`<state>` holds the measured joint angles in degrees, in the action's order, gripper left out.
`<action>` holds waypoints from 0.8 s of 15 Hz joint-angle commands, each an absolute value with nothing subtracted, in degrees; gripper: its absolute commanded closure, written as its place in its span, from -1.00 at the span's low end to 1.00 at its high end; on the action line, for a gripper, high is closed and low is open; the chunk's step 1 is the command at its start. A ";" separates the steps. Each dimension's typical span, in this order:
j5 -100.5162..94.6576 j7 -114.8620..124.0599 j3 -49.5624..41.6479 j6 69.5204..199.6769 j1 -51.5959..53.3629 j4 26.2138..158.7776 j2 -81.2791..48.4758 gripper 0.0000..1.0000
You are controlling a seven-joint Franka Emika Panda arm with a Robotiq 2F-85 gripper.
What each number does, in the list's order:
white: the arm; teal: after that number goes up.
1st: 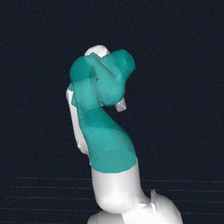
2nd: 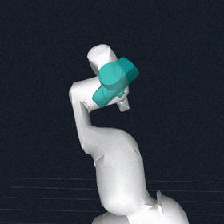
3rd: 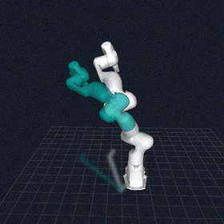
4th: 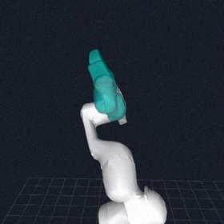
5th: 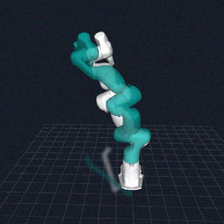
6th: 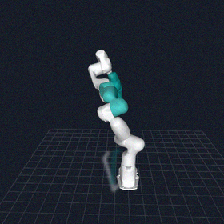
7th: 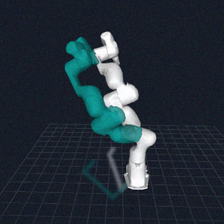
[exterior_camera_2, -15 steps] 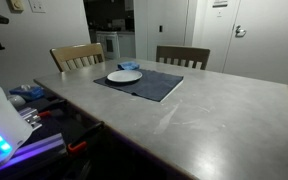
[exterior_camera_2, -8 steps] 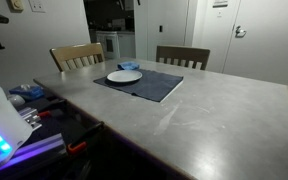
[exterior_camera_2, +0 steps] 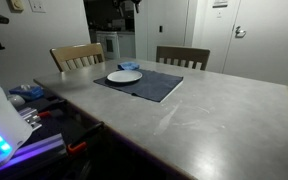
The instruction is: Use the towel to wipe the plate
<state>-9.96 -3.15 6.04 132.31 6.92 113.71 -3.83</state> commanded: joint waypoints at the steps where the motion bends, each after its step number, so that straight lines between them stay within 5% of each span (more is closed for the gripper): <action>1: -12.46 1.58 6.44 136.81 8.07 111.07 -10.54 -1.00; 12: -8.65 2.25 6.47 138.58 9.31 101.89 -25.85 -1.00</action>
